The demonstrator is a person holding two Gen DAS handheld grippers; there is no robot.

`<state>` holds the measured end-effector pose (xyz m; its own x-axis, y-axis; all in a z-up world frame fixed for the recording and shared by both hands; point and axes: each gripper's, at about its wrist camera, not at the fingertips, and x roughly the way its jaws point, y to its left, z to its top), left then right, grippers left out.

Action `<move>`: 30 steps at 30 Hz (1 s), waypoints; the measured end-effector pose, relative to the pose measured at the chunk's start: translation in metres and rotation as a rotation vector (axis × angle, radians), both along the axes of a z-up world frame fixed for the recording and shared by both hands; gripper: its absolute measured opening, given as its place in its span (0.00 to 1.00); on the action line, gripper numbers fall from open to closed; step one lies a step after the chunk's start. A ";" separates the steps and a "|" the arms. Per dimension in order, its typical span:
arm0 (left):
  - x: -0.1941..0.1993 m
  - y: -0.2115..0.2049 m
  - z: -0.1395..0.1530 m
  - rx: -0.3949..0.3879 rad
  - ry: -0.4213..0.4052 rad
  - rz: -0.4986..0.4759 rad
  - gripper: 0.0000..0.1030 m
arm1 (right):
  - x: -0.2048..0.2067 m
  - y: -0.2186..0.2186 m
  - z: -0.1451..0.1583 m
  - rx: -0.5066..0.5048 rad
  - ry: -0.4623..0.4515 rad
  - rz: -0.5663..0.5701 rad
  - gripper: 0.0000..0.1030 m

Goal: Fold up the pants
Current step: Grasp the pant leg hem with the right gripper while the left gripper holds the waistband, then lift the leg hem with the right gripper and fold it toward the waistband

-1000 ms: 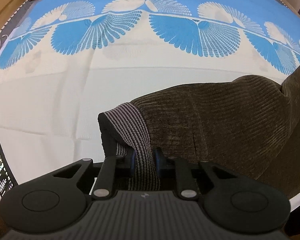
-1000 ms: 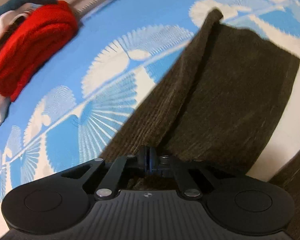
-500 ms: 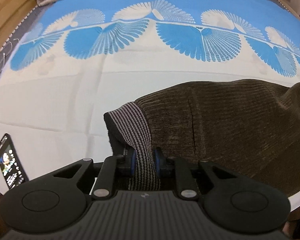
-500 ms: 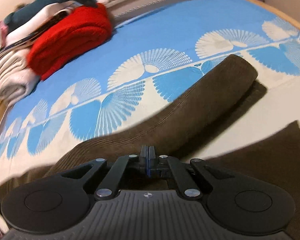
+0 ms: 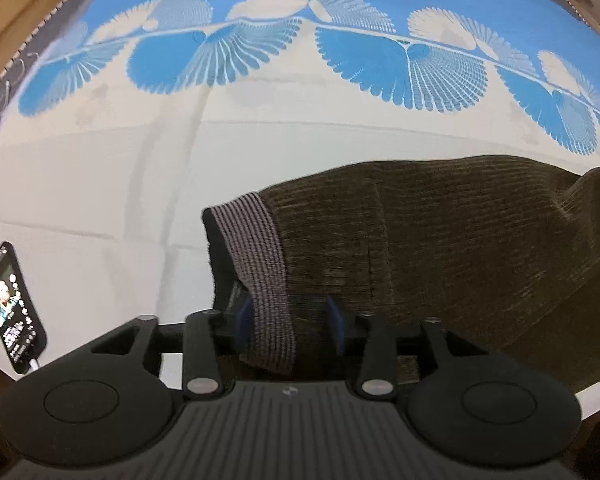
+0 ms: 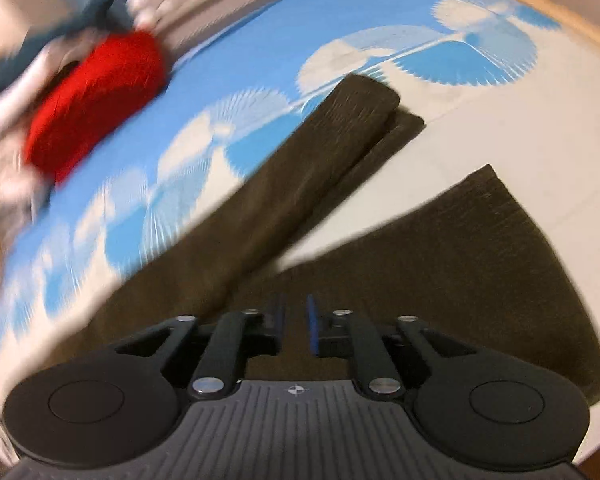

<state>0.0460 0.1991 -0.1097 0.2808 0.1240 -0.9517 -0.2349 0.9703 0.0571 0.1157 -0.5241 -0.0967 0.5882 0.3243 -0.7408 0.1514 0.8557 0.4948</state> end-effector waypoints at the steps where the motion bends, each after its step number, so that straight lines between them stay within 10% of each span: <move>1: 0.002 0.001 -0.003 -0.009 0.012 -0.005 0.50 | 0.009 0.003 -0.003 0.017 -0.005 -0.018 0.23; 14: 0.011 0.003 -0.025 -0.008 0.089 -0.026 0.59 | 0.096 0.038 -0.077 0.063 0.155 -0.143 0.37; 18: 0.014 0.006 -0.028 0.022 0.098 -0.022 0.35 | 0.101 0.041 -0.077 0.035 0.148 -0.185 0.18; 30: 0.000 0.005 0.005 0.049 -0.053 -0.047 0.16 | 0.019 0.028 0.057 -0.017 -0.135 -0.233 0.05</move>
<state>0.0460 0.2043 -0.1047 0.3370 0.1552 -0.9286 -0.1927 0.9768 0.0933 0.1345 -0.4961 -0.0395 0.7391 0.1568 -0.6551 0.2793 0.8137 0.5099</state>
